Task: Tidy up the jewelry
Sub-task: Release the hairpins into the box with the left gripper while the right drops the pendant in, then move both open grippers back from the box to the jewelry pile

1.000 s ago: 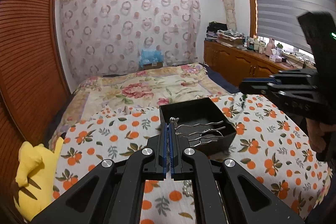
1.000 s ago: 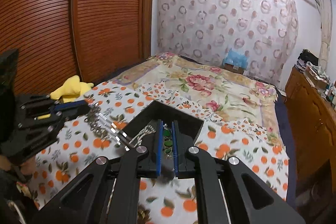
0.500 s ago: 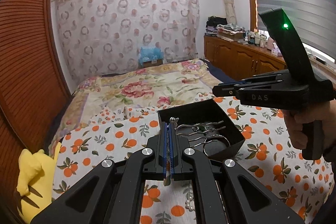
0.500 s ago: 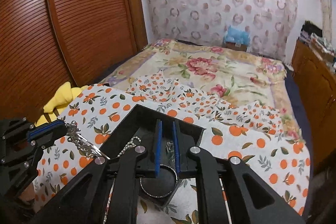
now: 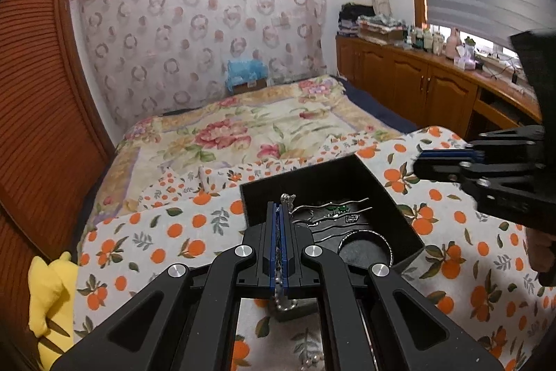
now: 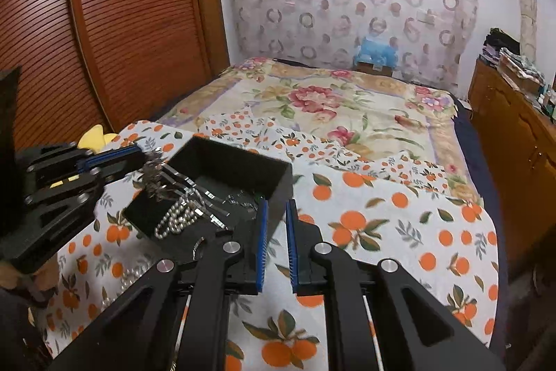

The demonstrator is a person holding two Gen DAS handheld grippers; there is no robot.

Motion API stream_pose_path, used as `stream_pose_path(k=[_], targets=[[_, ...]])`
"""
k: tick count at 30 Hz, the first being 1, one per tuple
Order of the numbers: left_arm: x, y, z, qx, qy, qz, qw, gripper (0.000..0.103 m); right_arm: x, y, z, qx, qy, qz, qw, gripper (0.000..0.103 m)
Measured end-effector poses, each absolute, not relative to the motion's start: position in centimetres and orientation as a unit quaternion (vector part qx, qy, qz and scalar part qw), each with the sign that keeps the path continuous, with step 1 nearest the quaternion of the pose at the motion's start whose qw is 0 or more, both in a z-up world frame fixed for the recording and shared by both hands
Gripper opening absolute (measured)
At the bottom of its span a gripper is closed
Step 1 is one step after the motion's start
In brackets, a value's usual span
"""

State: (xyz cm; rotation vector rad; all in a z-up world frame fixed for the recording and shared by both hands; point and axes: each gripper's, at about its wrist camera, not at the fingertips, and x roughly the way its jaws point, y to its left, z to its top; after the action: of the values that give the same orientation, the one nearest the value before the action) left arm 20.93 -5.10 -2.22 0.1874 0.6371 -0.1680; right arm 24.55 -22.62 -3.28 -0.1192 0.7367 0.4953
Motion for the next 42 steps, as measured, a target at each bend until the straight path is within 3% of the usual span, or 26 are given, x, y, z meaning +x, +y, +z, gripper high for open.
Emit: stream_pose_path(k=[9,15,26,30,42], targets=[[22.7,-6.1,-3.6,0.095,0.337,-0.083,0.933,0.003,22.8,-23.8,-4.4,-0.056,0.358,0.244,0.899,0.012],[20.0,-6.0,-3.2,0.100,0.322,-0.089,0.937,0.019,20.6,-24.1,-5.2,-0.064,0.358,0.248,0.898,0.012],[14.0,-4.2,-4.1,0.083,0.332,-0.120,0.932,0.021,14.3,-23.8,-6.5,-0.064,0.354,0.271,0.893,0.012],[12.2,-3.3,-5.2,0.072,0.341,-0.124,0.929,0.021,12.7,-23.5,-7.1,-0.058,0.353,0.277,0.892,0.029],[7.4,-1.1,-7.7,0.066,0.362,-0.110,0.923,0.028,10.9,-21.1,-9.1,-0.087,0.371,0.300,0.874,0.029]])
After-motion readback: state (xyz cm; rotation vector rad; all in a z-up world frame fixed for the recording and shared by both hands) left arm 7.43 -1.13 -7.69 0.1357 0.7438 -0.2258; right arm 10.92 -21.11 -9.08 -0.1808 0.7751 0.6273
